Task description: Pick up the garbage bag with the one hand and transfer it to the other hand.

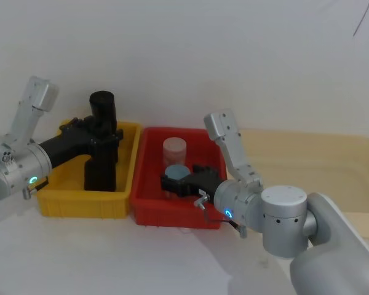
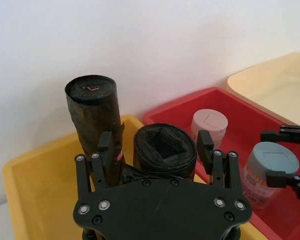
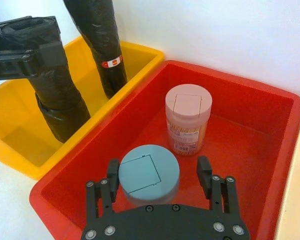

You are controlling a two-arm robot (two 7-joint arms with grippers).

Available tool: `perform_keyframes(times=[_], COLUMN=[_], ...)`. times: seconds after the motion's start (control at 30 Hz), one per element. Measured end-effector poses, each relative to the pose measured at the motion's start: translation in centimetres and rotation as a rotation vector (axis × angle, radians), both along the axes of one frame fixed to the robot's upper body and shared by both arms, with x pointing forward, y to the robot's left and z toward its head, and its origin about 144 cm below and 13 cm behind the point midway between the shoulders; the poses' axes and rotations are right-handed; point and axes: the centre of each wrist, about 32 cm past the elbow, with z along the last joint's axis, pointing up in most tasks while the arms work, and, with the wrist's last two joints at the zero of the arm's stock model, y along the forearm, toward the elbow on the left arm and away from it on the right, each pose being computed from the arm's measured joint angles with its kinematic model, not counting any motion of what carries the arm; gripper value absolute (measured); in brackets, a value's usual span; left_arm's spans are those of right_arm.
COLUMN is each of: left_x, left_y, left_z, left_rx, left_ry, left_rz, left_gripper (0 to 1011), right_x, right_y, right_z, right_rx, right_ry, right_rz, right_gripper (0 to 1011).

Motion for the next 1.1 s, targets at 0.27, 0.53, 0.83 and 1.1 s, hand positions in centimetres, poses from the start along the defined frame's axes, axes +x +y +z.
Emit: perform_keyframes(times=[0.27,0.53,0.83,1.1], left_x=[0.0,0.0,0.0,0.0], left_y=[0.0,0.0,0.0,0.0], left_z=[0.0,0.0,0.0,0.0], left_rx=[0.0,0.0,0.0,0.0], left_ry=[0.0,0.0,0.0,0.0], left_rz=[0.0,0.0,0.0,0.0], left_gripper=[1001,896,628,460], right_x=[0.11,0.16,0.2,0.22], right_y=[0.08,0.1,0.11,0.12], right_z=[-0.1,-0.19,-0.24,-0.25], right_rx=[0.004,0.006,0.007,0.007], right_ry=[-0.003,-0.004,-0.005,-0.006], right_rz=[-0.007,-0.012,-0.014,-0.015], right_gripper=[763,658,656,656])
